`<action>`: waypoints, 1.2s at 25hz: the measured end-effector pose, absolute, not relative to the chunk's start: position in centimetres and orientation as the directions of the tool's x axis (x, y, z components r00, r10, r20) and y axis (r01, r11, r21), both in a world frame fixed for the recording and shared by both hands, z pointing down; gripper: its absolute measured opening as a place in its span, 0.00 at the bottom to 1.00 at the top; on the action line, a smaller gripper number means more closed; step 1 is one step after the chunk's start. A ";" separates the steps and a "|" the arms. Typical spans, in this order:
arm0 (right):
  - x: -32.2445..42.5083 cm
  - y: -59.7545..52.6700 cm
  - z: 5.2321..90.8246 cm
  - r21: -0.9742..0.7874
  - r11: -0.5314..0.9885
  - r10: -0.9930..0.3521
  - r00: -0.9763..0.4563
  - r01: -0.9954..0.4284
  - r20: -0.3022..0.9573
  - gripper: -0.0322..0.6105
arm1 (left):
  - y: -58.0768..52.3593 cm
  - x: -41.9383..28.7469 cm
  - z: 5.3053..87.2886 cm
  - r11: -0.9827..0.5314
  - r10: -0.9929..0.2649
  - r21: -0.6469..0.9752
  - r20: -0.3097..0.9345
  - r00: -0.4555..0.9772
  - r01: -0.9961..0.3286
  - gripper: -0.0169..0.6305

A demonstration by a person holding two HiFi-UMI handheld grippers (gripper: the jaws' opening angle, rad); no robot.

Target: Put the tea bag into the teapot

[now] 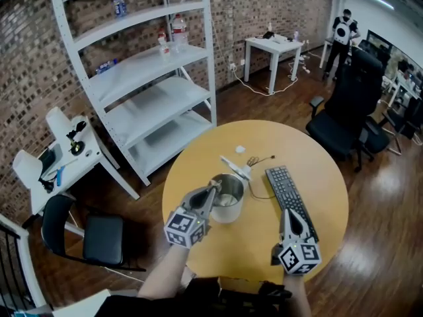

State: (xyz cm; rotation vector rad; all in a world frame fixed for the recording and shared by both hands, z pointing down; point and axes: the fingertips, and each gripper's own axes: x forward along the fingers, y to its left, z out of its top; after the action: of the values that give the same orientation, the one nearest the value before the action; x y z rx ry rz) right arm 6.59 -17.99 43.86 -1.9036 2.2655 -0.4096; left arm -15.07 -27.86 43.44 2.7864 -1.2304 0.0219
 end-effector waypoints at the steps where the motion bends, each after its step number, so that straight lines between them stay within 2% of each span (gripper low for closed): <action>1: 7.2 -18.0 43.8 -0.308 0.146 -0.984 -0.169 -0.940 0.049 0.05 | -28.4 -14.7 43.5 -0.674 -0.733 0.083 0.054 0.678 -0.735 0.03; 5: 8.9 -17.6 43.3 -0.332 0.110 -0.992 -0.122 -0.937 0.018 0.05 | -29.7 -13.2 44.3 -0.683 -0.718 0.113 0.078 0.692 -0.722 0.03; 16: 9.7 -16.9 43.3 -0.332 0.067 -0.997 -0.078 -0.941 0.019 0.05 | -30.7 -11.7 44.4 -0.710 -0.695 0.062 0.098 0.712 -0.701 0.04; 18: 9.8 -17.0 43.3 -0.329 0.063 -0.997 -0.073 -0.942 0.018 0.05 | -30.8 -11.9 44.5 -0.703 -0.701 0.070 0.099 0.706 -0.707 0.29; 19: 9.6 -17.0 43.4 -0.330 0.065 -0.997 -0.077 -0.942 0.024 0.05 | -30.7 -12.0 44.6 -0.700 -0.703 0.074 0.097 0.704 -0.710 0.33; 30: 9.6 -16.5 42.9 -0.325 0.068 -0.997 -0.076 -0.943 0.012 0.05 | -29.8 -12.7 44.1 -0.695 -0.712 0.064 0.077 0.698 -0.716 0.33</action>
State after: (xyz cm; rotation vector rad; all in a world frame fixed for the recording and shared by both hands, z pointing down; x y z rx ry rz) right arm 9.63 -16.53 42.86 -1.9758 2.1270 -0.3671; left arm -12.68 -29.81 44.07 2.8122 -1.1850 0.0704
